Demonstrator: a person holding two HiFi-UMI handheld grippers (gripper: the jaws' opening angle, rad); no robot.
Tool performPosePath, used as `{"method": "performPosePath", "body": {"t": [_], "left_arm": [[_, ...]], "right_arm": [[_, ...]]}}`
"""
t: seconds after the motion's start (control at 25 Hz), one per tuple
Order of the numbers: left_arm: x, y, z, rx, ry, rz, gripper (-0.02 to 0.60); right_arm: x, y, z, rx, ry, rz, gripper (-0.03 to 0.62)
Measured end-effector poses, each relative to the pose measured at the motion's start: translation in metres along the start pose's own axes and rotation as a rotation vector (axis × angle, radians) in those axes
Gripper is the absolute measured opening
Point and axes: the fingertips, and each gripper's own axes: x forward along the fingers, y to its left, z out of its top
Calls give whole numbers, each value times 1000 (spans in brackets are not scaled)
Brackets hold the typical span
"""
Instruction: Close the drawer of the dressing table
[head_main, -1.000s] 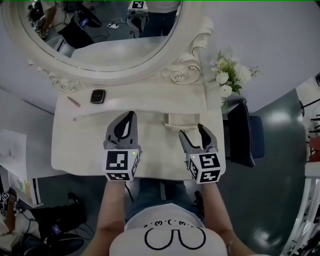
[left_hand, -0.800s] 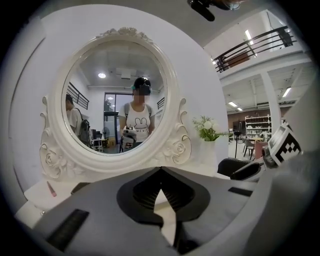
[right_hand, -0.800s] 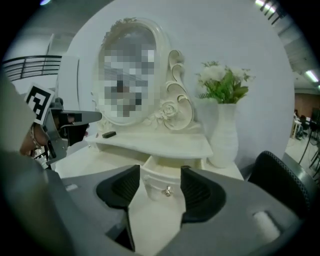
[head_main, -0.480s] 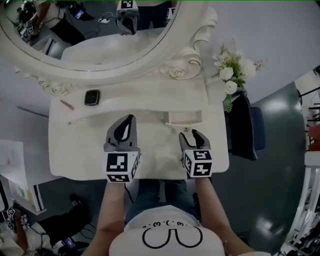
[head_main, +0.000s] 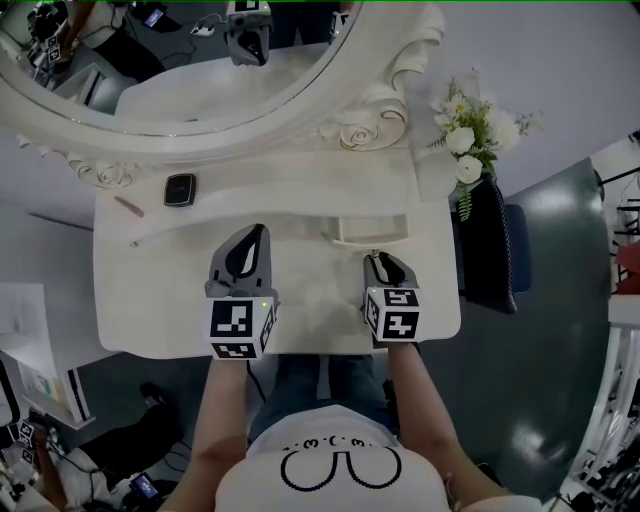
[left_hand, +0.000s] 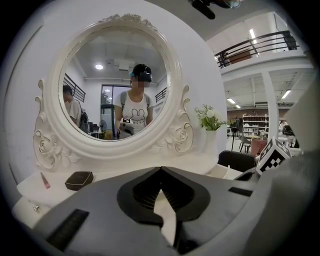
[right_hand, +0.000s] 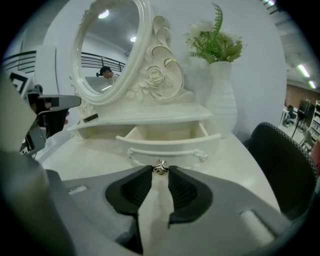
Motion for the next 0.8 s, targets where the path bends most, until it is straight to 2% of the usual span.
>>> {"method": "performPosePath", "body": {"t": [0.8], "left_arm": [[6, 9, 15, -18, -28, 13, -2]], "right_arm": [[4, -1, 6, 9, 69, 29, 100]]}}
